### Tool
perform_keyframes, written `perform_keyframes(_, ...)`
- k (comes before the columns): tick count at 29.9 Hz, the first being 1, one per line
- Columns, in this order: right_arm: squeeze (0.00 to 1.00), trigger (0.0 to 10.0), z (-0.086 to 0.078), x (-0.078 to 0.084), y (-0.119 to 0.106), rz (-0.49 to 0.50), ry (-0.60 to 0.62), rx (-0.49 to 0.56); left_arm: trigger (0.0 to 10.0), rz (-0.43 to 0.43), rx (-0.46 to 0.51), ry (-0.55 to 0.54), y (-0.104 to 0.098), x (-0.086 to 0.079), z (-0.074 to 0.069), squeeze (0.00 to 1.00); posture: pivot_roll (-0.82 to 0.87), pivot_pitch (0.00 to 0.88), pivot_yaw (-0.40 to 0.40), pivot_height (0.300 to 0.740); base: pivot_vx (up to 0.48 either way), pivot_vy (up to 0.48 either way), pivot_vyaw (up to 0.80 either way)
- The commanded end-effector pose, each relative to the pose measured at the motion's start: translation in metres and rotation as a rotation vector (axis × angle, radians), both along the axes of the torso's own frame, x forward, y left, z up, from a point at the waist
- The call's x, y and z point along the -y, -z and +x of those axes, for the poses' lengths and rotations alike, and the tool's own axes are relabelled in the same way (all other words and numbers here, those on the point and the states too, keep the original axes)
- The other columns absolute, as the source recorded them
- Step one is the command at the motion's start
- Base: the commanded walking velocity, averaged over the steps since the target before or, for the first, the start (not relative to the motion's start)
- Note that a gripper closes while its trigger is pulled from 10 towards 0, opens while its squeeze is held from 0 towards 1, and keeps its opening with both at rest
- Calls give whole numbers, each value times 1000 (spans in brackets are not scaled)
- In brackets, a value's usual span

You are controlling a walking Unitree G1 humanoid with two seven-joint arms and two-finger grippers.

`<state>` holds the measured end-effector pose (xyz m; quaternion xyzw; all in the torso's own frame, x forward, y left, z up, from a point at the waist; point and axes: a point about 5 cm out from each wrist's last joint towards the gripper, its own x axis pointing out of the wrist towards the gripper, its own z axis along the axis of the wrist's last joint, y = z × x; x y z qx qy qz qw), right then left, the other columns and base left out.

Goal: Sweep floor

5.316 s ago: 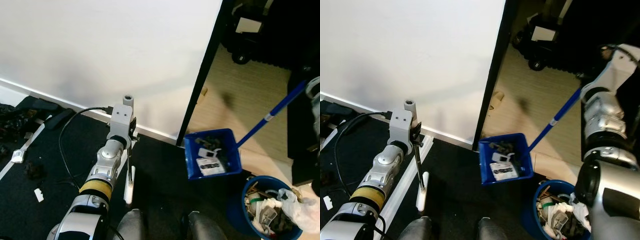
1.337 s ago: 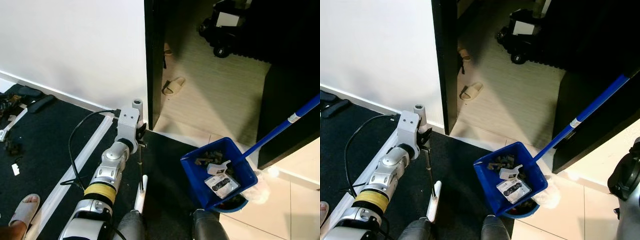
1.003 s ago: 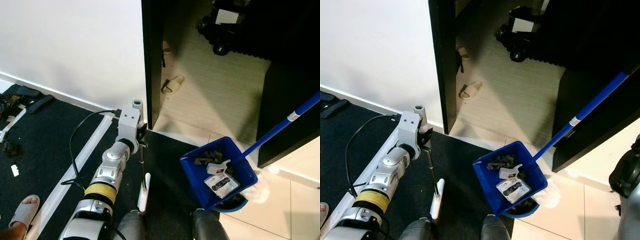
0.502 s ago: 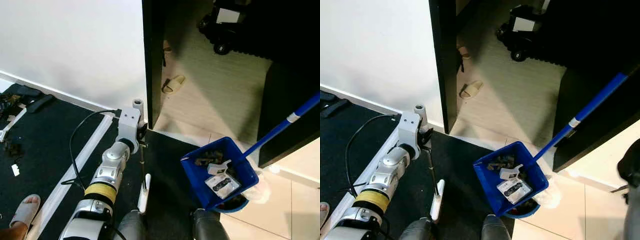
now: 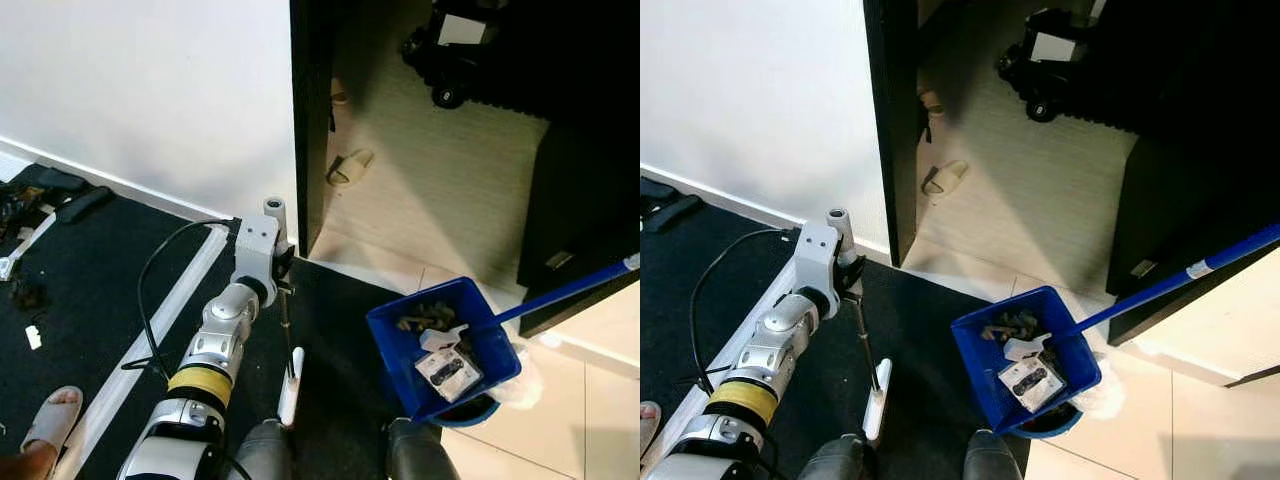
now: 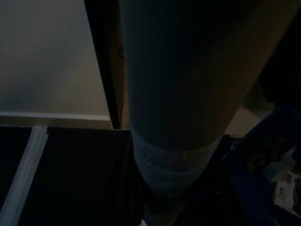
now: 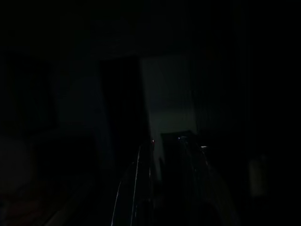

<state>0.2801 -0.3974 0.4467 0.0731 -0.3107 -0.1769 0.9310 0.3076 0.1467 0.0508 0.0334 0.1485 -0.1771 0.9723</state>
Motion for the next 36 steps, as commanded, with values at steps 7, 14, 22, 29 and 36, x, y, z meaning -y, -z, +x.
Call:
perform_keyframes(7, 0, 10000, -5, 7, 2, 2, 21, 8, 10000, 5, 22, 22, -6, 3, 2, 0, 2, 32, -37, 740, 0, 0, 0)
perform_keyframes(14, 298, 10000, -18, 17, 6, -139, 53, -4, 10000, 5, 26, 14, -5, -2, 0, 0, 9, 37, -41, 740, 0, 0, 0)
perform_keyframes(22, 1000, 10000, -35, 46, 76, -214, -78, -277, 10000, -9, 25, 29, -4, 0, -4, 0, -4, 43, -30, 740, 0, 0, 0)
perform_keyframes(29, 1000, 10000, -55, 63, 115, -160, -62, -243, 10000, -23, 33, 52, -6, 6, -3, 0, -12, 52, -16, 740, 0, 0, 0)
perform_keyframes(36, 1000, 10000, -57, 53, 127, -189, -73, -208, 10000, -24, 33, 55, -6, 5, -4, 0, -8, 60, -16, 740, 0, 0, 0)
